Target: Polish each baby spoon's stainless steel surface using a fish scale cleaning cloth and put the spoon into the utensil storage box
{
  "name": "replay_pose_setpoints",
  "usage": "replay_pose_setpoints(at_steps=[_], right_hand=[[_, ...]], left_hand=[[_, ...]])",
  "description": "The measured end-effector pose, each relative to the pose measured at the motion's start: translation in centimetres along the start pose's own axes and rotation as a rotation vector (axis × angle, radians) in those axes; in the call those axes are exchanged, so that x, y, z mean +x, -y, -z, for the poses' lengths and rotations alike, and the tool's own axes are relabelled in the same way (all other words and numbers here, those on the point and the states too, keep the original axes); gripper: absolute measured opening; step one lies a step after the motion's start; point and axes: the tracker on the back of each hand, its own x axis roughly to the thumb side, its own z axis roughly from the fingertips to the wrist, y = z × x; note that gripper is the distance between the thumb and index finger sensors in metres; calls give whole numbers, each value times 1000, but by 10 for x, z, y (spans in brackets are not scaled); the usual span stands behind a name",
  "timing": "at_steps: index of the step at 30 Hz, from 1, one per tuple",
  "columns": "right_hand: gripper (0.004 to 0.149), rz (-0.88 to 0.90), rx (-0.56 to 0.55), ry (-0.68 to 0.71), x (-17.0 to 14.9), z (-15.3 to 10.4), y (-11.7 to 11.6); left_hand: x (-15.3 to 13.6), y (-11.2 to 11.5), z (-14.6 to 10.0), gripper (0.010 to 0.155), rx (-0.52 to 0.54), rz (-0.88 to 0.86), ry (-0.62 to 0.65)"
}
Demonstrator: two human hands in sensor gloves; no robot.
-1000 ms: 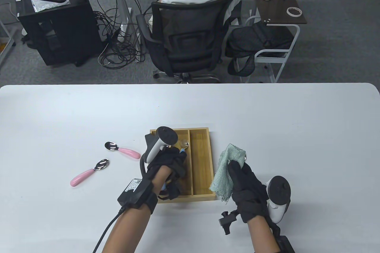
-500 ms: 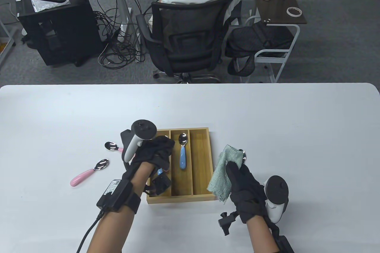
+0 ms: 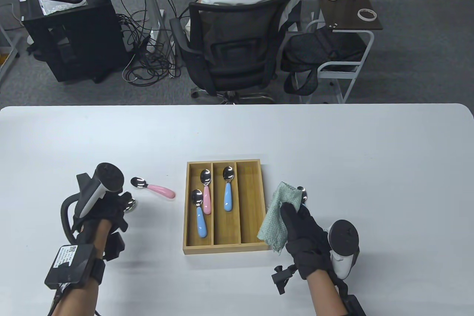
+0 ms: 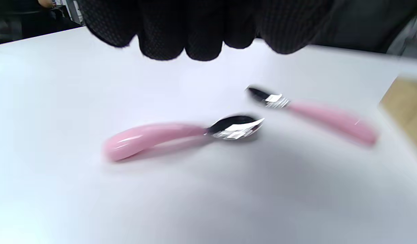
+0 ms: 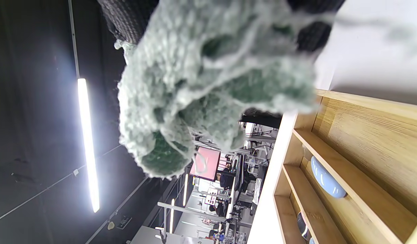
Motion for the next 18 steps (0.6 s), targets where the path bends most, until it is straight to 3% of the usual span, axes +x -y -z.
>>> replay_pose_setpoints(at_steps=[5, 10, 14, 18], right_hand=[[50, -12, -10, 1, 0, 0, 1], [50, -22, -27, 0, -1, 0, 2], [51, -21, -33, -7, -1, 1, 3], [58, -22, -38, -11, -1, 0, 4]], left_hand=[[-22, 31, 12, 65, -49, 215, -92], [-35, 43, 21, 58, -65, 164, -107], [-36, 46, 21, 56, -10, 198, -104], [-37, 48, 21, 57, -76, 182, -78]])
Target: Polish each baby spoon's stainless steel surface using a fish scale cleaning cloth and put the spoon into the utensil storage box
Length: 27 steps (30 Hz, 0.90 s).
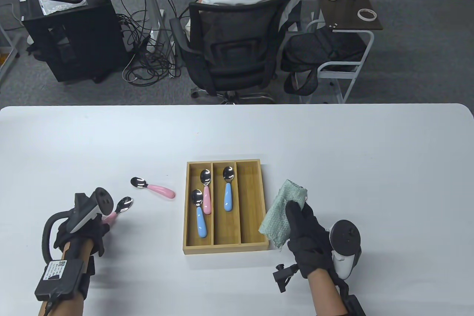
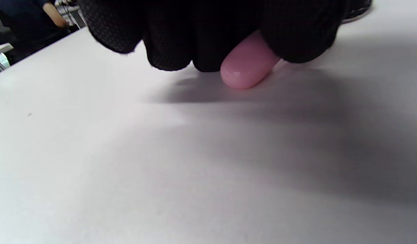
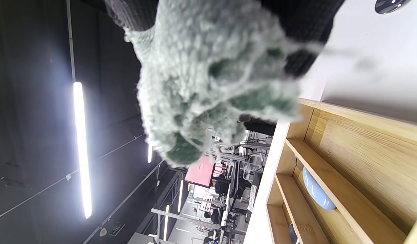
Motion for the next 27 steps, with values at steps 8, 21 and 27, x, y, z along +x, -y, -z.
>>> replay_pose_setpoints(at_steps=[8, 21, 27], right_hand=[[58, 36, 69, 11, 1, 1, -3], [58, 64, 213, 80, 11, -8, -19], [59, 89, 280, 53, 7, -7, -27]], left_hand=[[0, -33, -47, 55, 83, -247, 203], [180, -27, -172, 56, 249, -646, 1055], [184, -11, -183, 56, 297, -657, 1113]])
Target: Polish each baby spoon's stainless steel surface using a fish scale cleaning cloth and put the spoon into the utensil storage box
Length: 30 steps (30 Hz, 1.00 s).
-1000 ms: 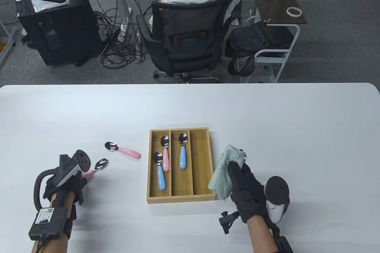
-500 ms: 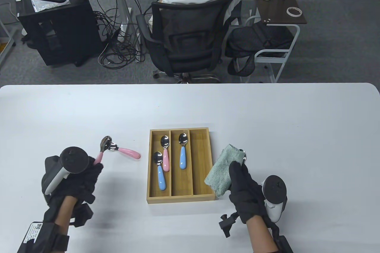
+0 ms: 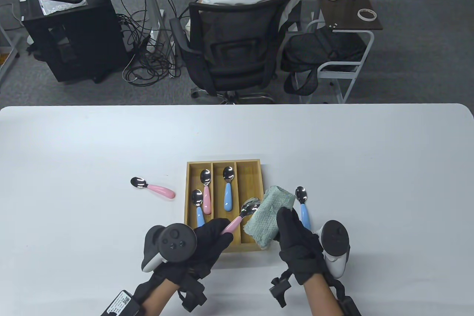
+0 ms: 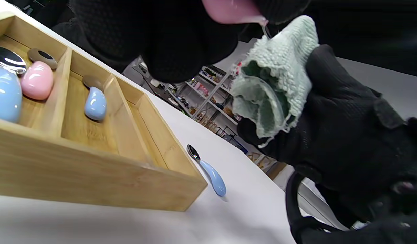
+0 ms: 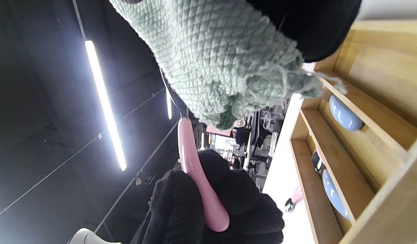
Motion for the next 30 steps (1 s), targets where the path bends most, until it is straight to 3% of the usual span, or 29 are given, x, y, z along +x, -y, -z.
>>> replay_pose_setpoints(at_steps=[9, 12, 19, 30], right_hand=[[75, 3, 8, 2, -1, 1, -11], [68, 3, -22, 11, 0, 2, -10], [57, 93, 35, 23, -4, 2, -6], [64, 71, 53, -2, -3, 3, -12]], left_hand=[[5, 17, -4, 55, -9, 80, 9], [7, 18, -6, 55, 10, 87, 12], [2, 8, -15, 55, 111, 133, -24], [5, 18, -14, 55, 37, 151, 39]])
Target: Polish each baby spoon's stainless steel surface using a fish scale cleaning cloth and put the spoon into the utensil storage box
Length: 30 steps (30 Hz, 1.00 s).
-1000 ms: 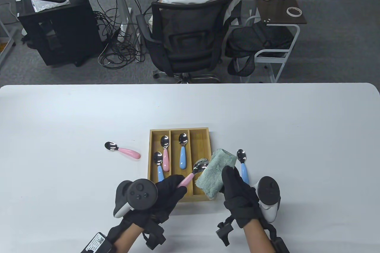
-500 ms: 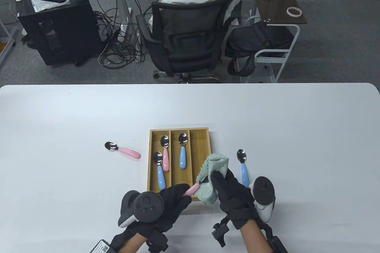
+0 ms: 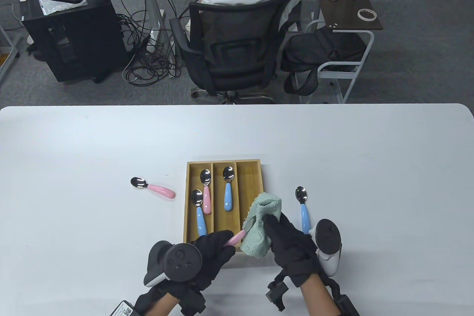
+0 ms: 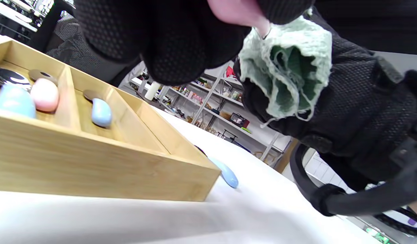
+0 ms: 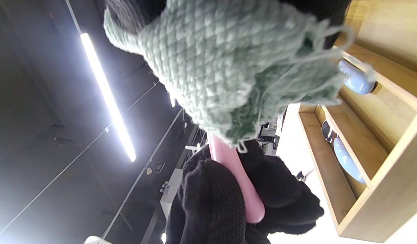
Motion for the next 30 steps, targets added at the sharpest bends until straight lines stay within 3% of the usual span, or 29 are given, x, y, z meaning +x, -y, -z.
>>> replay_pose_setpoints(at_steps=[5, 9, 12, 16, 23, 30], right_hand=[[61, -130, -140, 28, 2, -1, 2], [64, -181, -185, 51, 7, -4, 1], [54, -241, -200, 81, 9, -6, -2], [51, -264, -171, 86, 8, -5, -5], [54, -55, -41, 26, 0, 0, -5], [61, -119, -85, 48, 2, -1, -5]], left_hand=[[6, 8, 2, 55, -45, -38, 31], [8, 8, 2, 55, -43, -30, 34], [6, 8, 2, 56, -43, -56, 25], [2, 9, 2, 56, -55, -76, 10], [-3, 8, 1, 55, -58, -50, -3], [0, 12, 2, 54, -82, -21, 10]])
